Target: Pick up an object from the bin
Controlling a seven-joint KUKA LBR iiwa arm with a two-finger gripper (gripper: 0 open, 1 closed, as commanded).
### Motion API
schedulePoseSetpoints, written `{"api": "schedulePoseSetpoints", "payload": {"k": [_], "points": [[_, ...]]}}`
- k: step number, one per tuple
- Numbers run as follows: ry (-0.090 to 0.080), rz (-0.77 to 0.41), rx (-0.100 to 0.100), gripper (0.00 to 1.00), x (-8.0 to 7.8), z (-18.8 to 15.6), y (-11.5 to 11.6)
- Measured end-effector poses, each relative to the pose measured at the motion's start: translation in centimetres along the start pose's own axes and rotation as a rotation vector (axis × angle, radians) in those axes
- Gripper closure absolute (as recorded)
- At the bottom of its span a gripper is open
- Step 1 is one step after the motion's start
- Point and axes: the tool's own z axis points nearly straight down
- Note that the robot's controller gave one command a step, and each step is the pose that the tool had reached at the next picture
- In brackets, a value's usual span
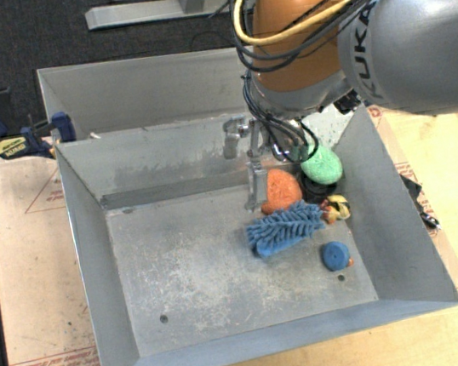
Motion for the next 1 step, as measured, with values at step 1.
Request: {"api": "schedulePoseSetpoints", "payload": {"k": [1], "points": [[-0.008, 0.001, -0.001, 0.0, -0.12, -0.54, -0.03]]}}
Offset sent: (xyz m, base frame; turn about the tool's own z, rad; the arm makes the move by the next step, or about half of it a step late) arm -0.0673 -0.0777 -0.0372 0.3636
